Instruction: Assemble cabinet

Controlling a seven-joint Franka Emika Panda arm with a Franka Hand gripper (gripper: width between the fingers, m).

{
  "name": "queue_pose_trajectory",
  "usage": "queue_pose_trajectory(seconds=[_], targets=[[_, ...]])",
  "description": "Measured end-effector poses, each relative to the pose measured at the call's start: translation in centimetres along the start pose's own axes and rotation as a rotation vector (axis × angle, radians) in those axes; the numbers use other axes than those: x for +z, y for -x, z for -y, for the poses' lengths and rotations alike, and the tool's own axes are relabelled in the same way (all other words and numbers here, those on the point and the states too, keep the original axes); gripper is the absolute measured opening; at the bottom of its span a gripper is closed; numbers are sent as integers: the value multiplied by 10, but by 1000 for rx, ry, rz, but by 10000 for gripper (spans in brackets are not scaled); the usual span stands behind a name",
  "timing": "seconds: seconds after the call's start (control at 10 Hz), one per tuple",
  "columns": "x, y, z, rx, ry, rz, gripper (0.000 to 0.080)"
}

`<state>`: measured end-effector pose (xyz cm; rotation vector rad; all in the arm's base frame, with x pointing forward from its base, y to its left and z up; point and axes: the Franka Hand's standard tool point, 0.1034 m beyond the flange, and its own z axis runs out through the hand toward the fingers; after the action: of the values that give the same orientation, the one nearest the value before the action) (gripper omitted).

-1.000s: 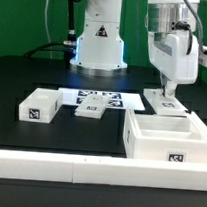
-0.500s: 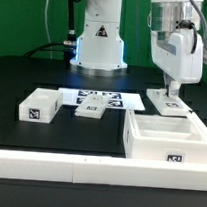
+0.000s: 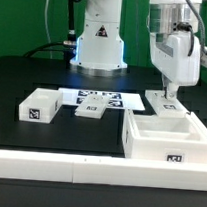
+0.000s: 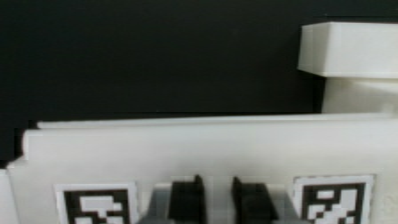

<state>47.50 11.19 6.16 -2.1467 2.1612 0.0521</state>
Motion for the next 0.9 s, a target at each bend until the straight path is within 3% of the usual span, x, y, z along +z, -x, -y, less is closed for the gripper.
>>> queue_pose_trajectory(seconds=[0.4,0.6,0.9], targets=[[4,7,13,66,-7,-4,64],[5,7,20,118,-33,-14,64],[4,7,21,112,-35,-14,64]])
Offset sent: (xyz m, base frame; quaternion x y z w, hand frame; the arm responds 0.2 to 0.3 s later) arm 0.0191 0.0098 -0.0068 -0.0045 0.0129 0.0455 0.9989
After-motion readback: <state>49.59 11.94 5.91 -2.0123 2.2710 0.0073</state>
